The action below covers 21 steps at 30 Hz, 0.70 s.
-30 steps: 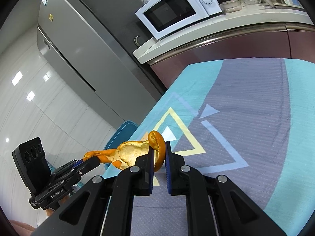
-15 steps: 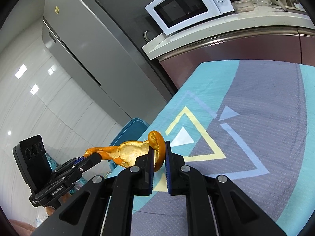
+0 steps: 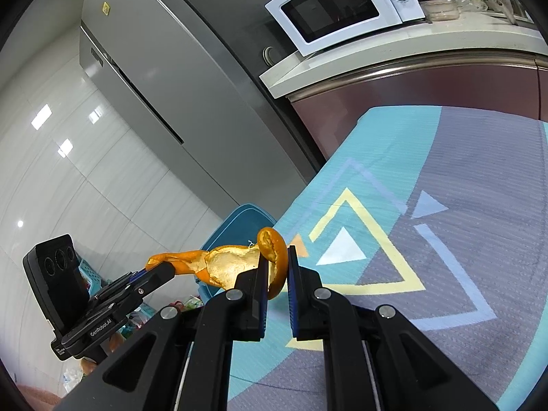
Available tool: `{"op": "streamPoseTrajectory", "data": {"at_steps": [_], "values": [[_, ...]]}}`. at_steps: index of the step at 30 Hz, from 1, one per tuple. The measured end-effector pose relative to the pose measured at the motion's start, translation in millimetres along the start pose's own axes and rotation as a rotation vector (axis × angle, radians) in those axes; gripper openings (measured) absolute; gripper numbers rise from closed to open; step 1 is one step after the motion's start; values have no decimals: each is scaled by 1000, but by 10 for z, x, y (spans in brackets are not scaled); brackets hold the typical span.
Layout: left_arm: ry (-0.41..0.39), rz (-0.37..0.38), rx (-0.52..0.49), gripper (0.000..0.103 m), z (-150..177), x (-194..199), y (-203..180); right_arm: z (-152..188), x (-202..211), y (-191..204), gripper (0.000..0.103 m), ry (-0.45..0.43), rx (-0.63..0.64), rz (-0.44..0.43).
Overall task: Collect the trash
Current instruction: 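Carry both held orange peels over the blue bin with both tools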
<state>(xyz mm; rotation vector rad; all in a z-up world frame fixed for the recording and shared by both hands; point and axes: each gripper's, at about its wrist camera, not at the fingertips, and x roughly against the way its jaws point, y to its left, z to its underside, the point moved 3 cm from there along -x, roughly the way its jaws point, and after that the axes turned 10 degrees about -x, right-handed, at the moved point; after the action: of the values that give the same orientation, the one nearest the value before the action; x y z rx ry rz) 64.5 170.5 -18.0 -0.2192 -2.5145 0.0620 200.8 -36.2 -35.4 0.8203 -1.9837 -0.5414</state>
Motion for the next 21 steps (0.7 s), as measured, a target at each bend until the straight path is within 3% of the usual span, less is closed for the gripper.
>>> {"op": "streamPoseTrajectory", "data": {"at_steps": [21], "values": [[-1, -65, 50, 15, 55, 104, 320, -57, -316, 317, 9, 48, 49, -28]]}}
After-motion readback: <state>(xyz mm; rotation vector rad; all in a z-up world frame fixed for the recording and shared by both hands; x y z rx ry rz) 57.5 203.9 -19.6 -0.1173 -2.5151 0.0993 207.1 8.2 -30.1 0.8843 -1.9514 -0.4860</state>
